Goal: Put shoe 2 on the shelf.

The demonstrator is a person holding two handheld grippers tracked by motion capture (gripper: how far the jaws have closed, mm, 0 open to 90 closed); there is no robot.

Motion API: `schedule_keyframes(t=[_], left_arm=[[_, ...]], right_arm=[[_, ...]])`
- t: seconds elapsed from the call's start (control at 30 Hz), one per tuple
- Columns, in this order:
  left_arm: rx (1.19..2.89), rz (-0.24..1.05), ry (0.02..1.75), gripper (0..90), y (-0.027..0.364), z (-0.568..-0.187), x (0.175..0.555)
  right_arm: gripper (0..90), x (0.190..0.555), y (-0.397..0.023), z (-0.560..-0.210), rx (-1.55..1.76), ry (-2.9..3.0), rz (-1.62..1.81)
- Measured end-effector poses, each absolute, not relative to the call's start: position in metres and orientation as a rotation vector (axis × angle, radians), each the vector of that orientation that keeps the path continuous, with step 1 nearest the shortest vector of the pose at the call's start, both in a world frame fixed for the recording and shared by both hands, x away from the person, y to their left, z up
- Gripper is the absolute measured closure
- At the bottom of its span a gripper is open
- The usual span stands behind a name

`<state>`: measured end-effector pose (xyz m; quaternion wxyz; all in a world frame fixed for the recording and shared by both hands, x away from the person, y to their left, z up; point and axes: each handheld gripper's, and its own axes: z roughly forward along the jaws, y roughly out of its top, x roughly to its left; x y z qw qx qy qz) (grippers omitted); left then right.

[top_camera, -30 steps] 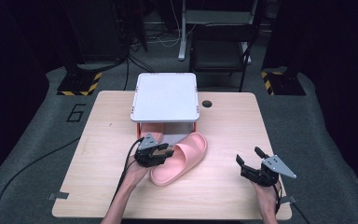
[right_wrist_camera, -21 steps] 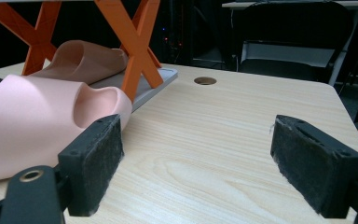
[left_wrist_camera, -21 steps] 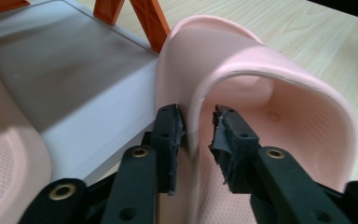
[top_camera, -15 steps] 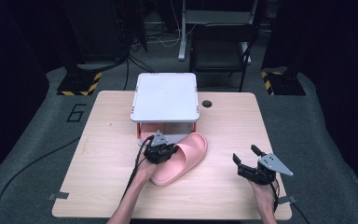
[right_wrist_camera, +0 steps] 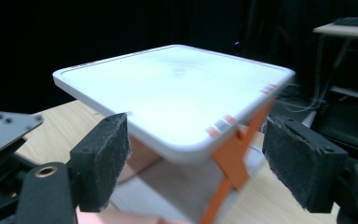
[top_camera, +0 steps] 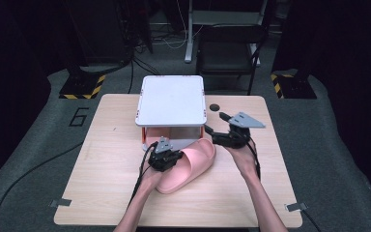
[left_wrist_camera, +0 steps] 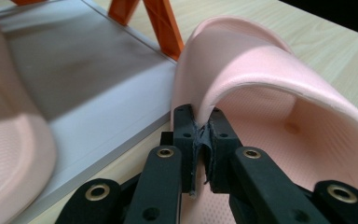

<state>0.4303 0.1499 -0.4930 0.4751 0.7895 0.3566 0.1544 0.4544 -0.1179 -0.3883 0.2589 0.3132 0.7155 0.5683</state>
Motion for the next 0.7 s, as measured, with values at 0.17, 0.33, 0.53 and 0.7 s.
schedule_keyframes(t=[0.17, 0.33, 0.53, 0.7], left_arm=[[1.883, 0.407, 0.904, 84.9, 0.166, -0.486, 0.422], [1.812, 0.487, 1.034, 84.8, 0.175, -0.487, 0.428], [1.714, 0.499, 1.164, 84.8, 0.167, -0.491, 0.44], [1.644, 0.55, 1.271, 84.9, 0.152, -0.494, 0.448]], right_arm=[[24.2, 0.482, -0.087, -0.386, 0.807, 2.005, 1.496], [27.0, 0.501, -0.071, -0.389, 0.817, 2.05, 1.473], [27.0, 0.512, -0.071, -0.391, 0.853, 2.067, 1.467], [27.1, 0.516, -0.072, -0.394, 0.871, 2.09, 1.479]])
